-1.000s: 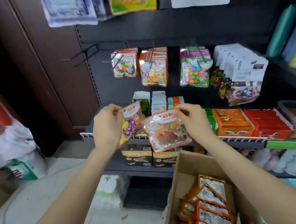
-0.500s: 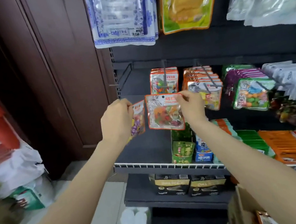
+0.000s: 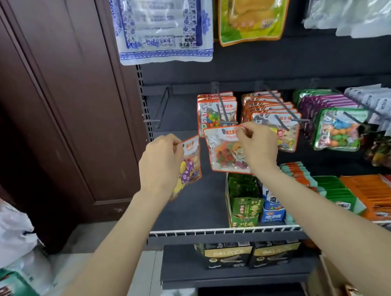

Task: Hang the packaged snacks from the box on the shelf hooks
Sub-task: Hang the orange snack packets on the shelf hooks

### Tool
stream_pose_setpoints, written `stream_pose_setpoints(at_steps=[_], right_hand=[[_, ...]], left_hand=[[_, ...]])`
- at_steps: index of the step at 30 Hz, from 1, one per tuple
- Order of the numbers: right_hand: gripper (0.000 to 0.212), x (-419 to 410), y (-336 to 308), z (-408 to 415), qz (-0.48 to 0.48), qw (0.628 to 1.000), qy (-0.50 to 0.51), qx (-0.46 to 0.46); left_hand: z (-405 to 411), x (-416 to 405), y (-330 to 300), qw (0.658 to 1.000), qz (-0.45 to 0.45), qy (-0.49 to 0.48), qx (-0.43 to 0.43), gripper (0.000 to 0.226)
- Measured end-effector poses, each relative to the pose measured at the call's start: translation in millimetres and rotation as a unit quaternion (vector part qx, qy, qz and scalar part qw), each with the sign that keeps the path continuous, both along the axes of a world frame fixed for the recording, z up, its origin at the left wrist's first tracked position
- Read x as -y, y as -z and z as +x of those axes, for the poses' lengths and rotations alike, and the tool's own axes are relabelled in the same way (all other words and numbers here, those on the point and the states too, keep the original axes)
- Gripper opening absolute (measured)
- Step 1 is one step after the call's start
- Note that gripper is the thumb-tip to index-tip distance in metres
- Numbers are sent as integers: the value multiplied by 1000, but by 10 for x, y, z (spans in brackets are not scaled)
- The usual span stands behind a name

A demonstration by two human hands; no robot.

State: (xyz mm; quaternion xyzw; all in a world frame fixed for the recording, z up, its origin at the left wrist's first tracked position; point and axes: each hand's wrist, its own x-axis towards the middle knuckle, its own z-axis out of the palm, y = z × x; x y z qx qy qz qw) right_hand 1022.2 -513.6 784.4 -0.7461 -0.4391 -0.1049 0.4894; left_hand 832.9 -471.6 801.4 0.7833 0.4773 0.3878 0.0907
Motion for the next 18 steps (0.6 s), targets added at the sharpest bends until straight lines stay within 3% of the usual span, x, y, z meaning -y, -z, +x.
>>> stream_pose_setpoints(at_steps=[5,13,18], right_hand=[[19,-247,-77,78,-26,999,22,19],[20,-717,-300,258,-199,958,31,203],[26,-889,-341,358,-249,947,45,197]], left_hand=[[44,-78,-13,1000,-4,9,-4,18],[109,-226,-19,999,-25,17,-19,19],[142,-262,11,998,-28,47,-44,19]])
